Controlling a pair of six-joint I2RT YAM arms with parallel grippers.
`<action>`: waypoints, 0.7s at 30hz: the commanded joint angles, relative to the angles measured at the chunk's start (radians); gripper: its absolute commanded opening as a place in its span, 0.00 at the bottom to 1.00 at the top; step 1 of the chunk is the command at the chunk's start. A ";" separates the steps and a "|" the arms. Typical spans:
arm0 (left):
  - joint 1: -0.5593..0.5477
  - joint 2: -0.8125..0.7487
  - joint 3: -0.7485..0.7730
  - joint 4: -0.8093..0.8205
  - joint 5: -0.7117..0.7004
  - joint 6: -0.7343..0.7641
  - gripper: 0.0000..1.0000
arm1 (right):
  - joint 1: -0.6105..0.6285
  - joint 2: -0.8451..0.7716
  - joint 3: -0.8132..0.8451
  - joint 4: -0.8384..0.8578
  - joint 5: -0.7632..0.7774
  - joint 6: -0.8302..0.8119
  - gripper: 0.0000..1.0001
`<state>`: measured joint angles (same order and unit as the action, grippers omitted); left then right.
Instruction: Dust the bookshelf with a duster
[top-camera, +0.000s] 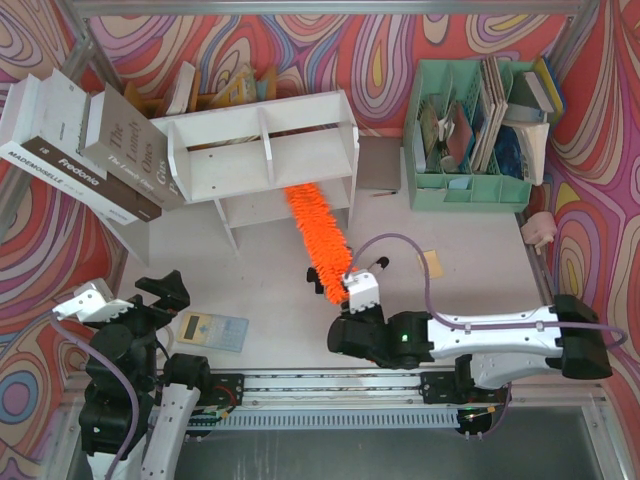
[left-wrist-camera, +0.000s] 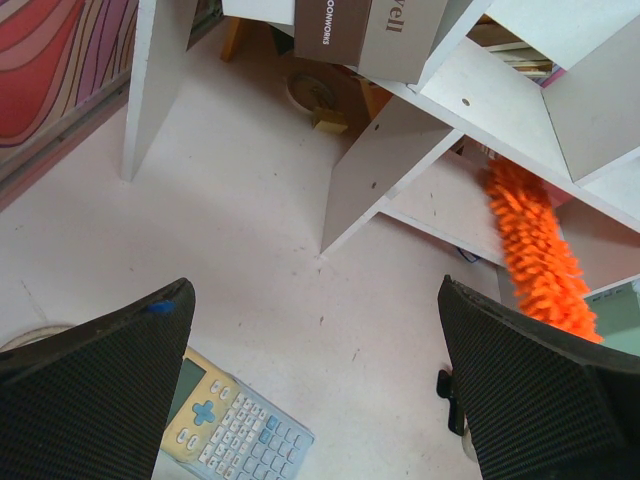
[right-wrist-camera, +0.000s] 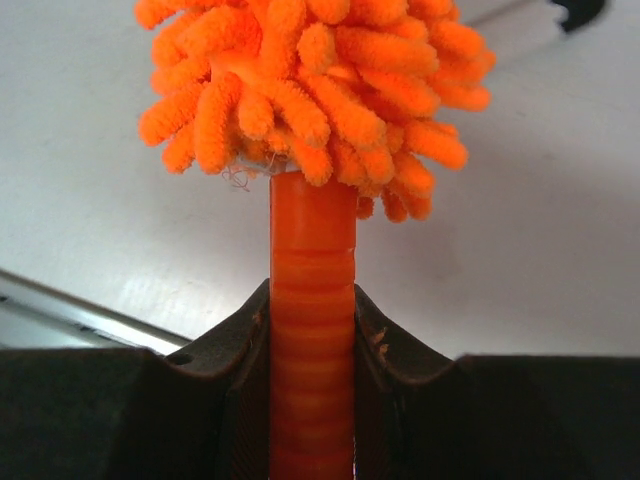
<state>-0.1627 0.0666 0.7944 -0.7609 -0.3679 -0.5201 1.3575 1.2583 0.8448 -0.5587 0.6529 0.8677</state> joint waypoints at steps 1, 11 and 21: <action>0.002 -0.010 -0.011 0.013 -0.006 -0.004 0.98 | 0.002 -0.074 0.036 -0.245 0.156 0.233 0.00; 0.002 -0.009 -0.011 0.013 -0.009 -0.004 0.99 | 0.076 0.150 0.193 0.124 0.010 -0.079 0.00; -0.001 -0.002 -0.012 0.015 -0.003 -0.003 0.99 | 0.089 0.099 0.138 -0.146 0.162 0.268 0.00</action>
<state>-0.1627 0.0666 0.7944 -0.7609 -0.3683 -0.5201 1.4456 1.4666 1.0203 -0.5018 0.6460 0.8928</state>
